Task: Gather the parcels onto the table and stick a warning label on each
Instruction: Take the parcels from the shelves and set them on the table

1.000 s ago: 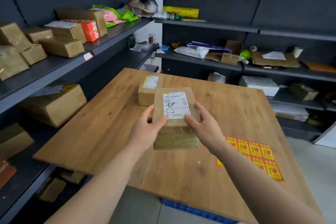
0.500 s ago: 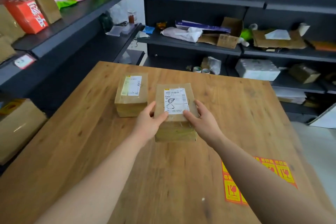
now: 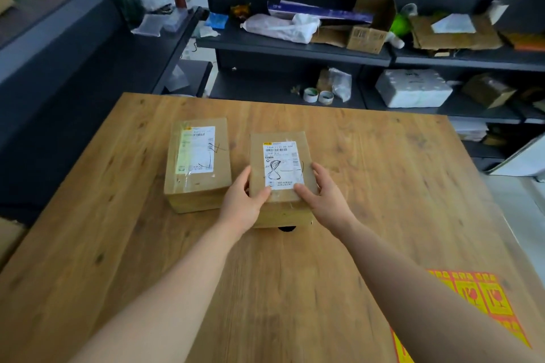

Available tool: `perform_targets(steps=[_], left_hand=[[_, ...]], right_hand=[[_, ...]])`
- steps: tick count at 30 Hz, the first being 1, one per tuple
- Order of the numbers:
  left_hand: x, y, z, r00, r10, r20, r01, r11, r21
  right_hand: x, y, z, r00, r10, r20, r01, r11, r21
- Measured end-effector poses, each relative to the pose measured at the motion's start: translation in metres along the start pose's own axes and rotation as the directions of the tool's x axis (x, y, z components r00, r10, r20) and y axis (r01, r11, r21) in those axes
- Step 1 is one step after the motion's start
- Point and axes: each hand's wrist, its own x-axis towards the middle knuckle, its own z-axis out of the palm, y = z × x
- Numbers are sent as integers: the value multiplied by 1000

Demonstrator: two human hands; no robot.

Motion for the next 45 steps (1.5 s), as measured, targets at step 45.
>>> perform_targets(steps=[45], left_hand=[[-434,54,-64,642,314,-699,499,521,692]], right_hand=[[-295,-118,48,166,-734,659,983,70,-169]])
